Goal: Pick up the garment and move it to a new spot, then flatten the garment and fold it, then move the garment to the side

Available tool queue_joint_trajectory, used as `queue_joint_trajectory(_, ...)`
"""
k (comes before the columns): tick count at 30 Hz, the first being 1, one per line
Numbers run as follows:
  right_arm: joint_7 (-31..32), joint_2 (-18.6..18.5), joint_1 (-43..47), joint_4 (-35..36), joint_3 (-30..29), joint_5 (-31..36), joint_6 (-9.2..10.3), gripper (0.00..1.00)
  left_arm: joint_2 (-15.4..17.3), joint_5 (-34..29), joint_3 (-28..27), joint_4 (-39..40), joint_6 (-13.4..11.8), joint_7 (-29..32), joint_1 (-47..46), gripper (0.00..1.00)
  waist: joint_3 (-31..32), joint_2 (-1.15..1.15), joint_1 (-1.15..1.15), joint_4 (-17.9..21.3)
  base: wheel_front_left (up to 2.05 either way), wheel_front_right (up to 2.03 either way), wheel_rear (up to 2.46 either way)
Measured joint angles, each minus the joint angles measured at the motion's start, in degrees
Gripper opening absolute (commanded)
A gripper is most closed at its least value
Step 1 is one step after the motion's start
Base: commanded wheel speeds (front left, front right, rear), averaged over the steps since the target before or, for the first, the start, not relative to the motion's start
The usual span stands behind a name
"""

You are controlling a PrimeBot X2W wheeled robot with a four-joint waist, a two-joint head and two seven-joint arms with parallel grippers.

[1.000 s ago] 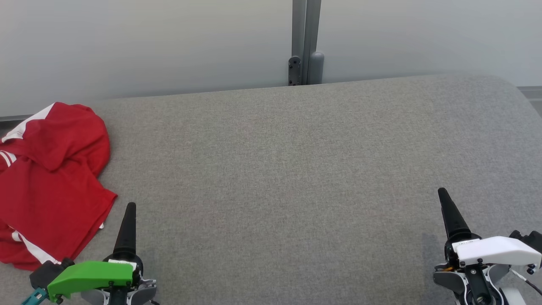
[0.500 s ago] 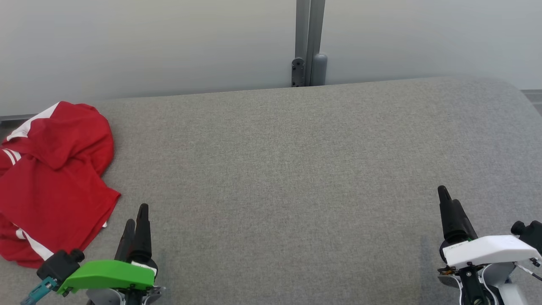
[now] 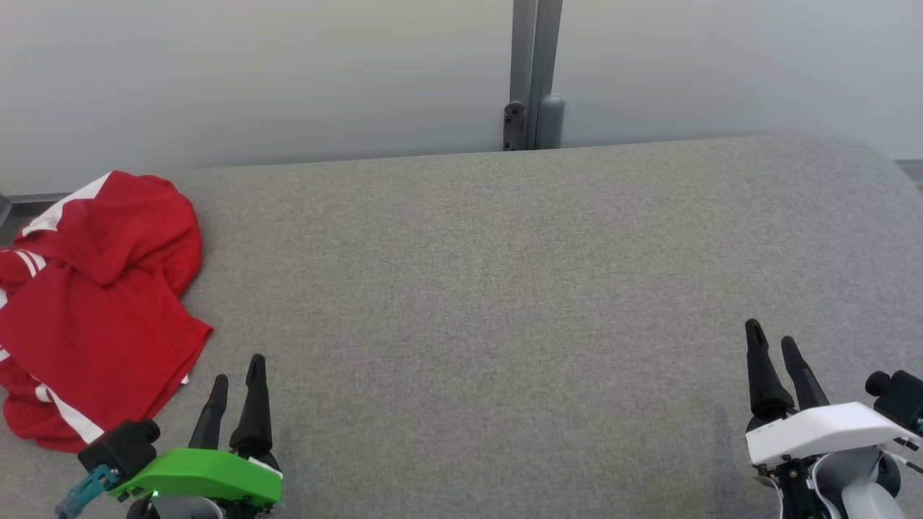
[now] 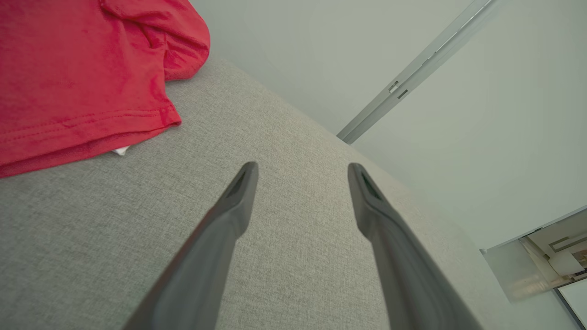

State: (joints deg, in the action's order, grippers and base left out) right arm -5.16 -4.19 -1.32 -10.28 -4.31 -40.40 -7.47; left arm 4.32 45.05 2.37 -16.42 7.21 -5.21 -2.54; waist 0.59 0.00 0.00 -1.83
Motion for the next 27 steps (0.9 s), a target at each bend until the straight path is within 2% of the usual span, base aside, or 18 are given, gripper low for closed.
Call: queue_joint_trajectory(27,-4.37,0.26,2.03,-0.86,-1.59,18.82,-0.01,1.00,1.92,-17.13,4.91,0.04,0.09,-4.45,0.77,1.00,0.68,0.00,0.00,-0.86,0.00,0.00,0.00)
